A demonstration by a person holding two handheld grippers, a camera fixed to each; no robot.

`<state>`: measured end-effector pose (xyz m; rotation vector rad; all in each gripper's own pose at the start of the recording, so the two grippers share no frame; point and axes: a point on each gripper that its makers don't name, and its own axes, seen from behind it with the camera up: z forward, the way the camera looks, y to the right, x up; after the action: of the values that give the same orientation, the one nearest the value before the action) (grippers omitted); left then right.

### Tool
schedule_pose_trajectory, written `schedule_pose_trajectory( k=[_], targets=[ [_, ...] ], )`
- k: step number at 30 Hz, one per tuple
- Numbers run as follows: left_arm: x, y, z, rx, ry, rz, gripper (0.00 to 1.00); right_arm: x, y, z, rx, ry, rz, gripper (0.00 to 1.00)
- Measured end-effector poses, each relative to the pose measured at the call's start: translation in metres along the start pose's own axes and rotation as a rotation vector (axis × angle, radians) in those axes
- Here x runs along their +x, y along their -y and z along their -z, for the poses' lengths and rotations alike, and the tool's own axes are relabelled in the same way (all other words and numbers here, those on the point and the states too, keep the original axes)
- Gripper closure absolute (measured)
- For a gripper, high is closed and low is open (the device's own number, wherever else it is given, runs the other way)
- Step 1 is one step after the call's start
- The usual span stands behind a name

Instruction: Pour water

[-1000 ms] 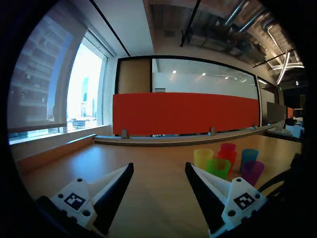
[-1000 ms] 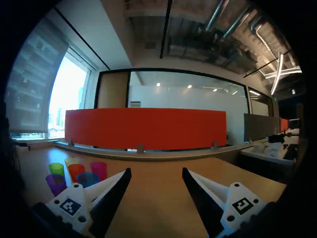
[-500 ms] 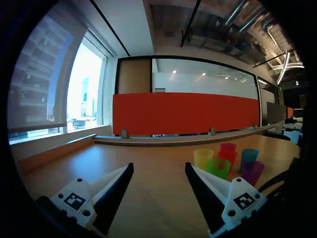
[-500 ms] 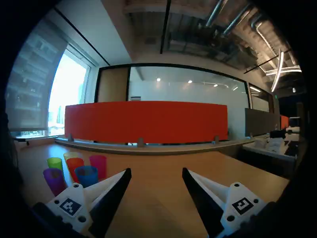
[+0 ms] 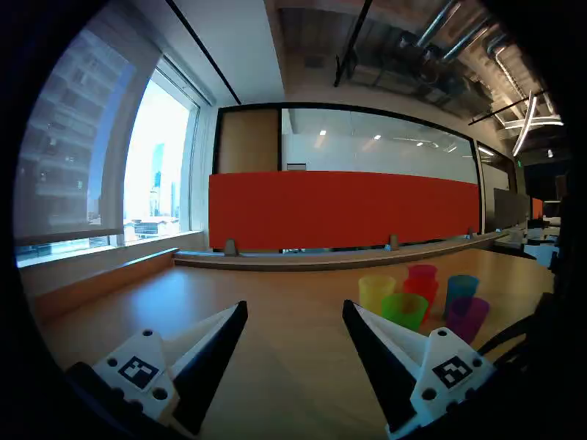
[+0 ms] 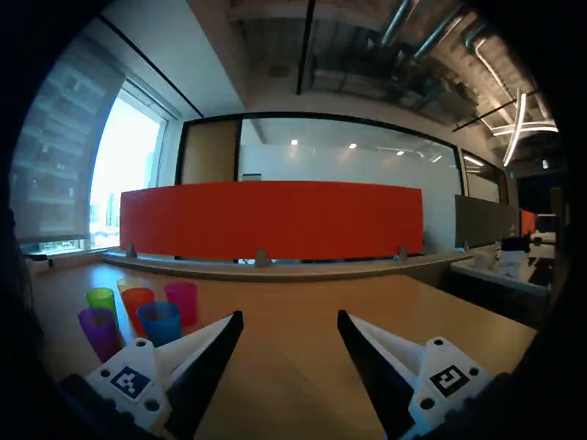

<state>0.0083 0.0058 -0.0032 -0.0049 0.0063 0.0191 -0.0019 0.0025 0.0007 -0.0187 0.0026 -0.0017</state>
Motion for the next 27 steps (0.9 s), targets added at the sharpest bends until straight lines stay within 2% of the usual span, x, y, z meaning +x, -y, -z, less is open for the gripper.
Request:
schedule_pose_trajectory(
  k=[27],
  targets=[
    [-0.0006, -0.0002, -0.0001, 0.000, 0.000, 0.000, 0.04, -0.0015, -0.0007, 0.0003, 0.001, 0.003, -0.001, 0.00]
  ],
)
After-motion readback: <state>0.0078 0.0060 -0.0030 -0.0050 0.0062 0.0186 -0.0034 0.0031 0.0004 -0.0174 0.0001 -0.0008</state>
